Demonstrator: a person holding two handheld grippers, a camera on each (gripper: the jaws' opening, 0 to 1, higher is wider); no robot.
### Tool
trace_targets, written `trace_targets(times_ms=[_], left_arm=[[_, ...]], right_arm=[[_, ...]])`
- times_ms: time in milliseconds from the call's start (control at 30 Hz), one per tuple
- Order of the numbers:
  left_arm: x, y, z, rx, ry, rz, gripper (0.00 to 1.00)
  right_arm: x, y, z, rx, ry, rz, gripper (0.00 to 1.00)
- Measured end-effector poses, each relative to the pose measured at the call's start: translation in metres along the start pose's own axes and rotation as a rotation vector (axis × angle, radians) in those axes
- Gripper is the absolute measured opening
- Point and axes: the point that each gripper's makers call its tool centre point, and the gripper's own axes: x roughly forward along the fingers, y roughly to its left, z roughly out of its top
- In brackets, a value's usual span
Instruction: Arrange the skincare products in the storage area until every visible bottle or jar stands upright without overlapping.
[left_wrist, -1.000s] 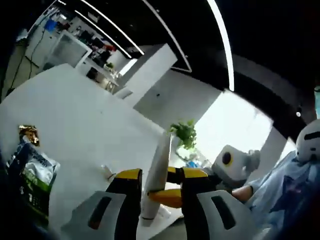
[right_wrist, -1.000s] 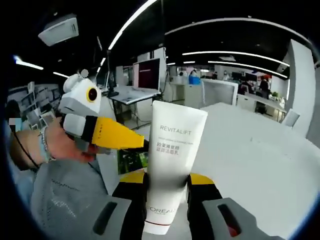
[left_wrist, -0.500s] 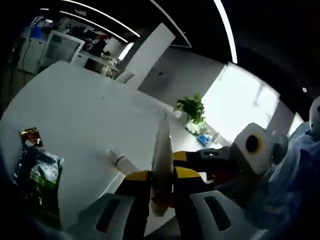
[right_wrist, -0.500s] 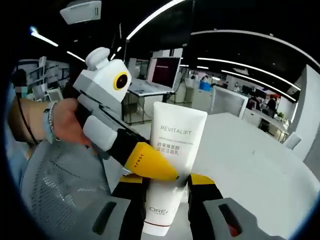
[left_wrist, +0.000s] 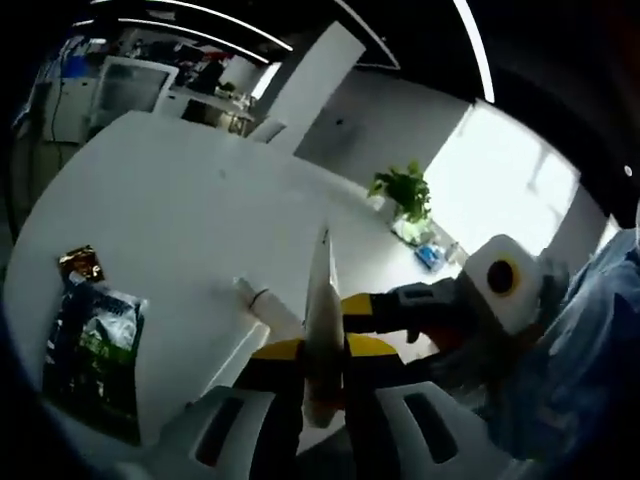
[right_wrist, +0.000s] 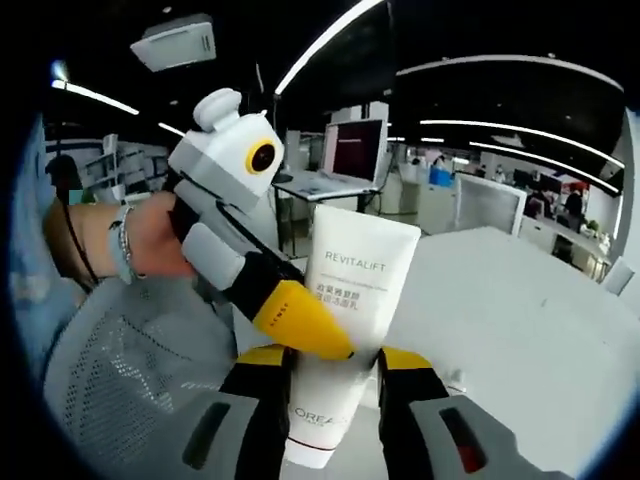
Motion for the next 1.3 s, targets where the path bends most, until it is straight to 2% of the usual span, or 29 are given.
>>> trace_targets(times_ms=[67,167,233,300,367,433,467,533,567,633,767,867,967,1033,1267,1300], left_arm=[[0.0,0.001,0.0,0.026,0.003,0.013,0.11],[0.0,0.003,-0.001,0.04,0.011,0.028,0.11],[-0.002,0.003,0.0,0.037,0.005,0.026,0.1],[-0.002,0.002,0.002,0.036,-0.003,0.019,0.1],[-0.002,-0.001,0.003,0.047,-0.008,0.011,0.1],[-0.001,-0.003,0.002,0.069,0.0,0.005,0.1],[0.0,-0.005,0.0,0.087,0.01,0.001,0.1],[0.0,-0.01,0.0,0.12,0.014,-0.017,0.1],[0.0,-0.012,0.0,0.133,0.013,-0.027,0.1],[0.0,-0.019,0.001,0.155,0.003,-0.054,0.1],[-0.001,-0.028,0.002,0.195,-0.008,-0.094,0.11],[0.0,-0.037,0.0,0.242,-0.004,-0.133,0.11],[0.001,-0.042,-0.002,0.258,0.004,-0.155,0.11],[0.001,-0.044,-0.003,0.255,0.011,-0.168,0.11],[0.002,-0.056,-0.006,0.302,0.013,-0.23,0.11],[0.003,-0.058,-0.008,0.306,0.022,-0.241,0.11]], right_arm=[[-0.001,0.001,0.0,0.033,-0.008,0.053,0.28],[-0.006,-0.008,-0.003,0.142,0.025,0.117,0.32],[-0.01,-0.011,0.0,0.162,0.01,0.149,0.35],[-0.017,-0.012,0.002,0.193,0.011,0.203,0.31],[-0.023,-0.015,0.003,0.186,0.021,0.229,0.29],[-0.03,-0.015,0.02,0.227,-0.041,0.292,0.3],[-0.034,-0.016,0.032,0.277,-0.084,0.343,0.33],[-0.037,-0.023,0.049,0.362,-0.145,0.382,0.42],[-0.036,-0.025,0.053,0.373,-0.161,0.386,0.46],[-0.033,-0.03,0.056,0.358,-0.155,0.396,0.51],[-0.025,-0.014,0.057,0.284,-0.109,0.47,0.45],[-0.023,0.002,0.057,0.276,-0.067,0.571,0.38],[-0.027,0.015,0.057,0.235,-0.033,0.66,0.27],[-0.031,0.024,0.058,0.247,0.0,0.721,0.16],[-0.039,0.039,0.059,0.175,0.076,0.831,0.11],[-0.04,0.044,0.057,0.157,0.11,0.862,0.09]])
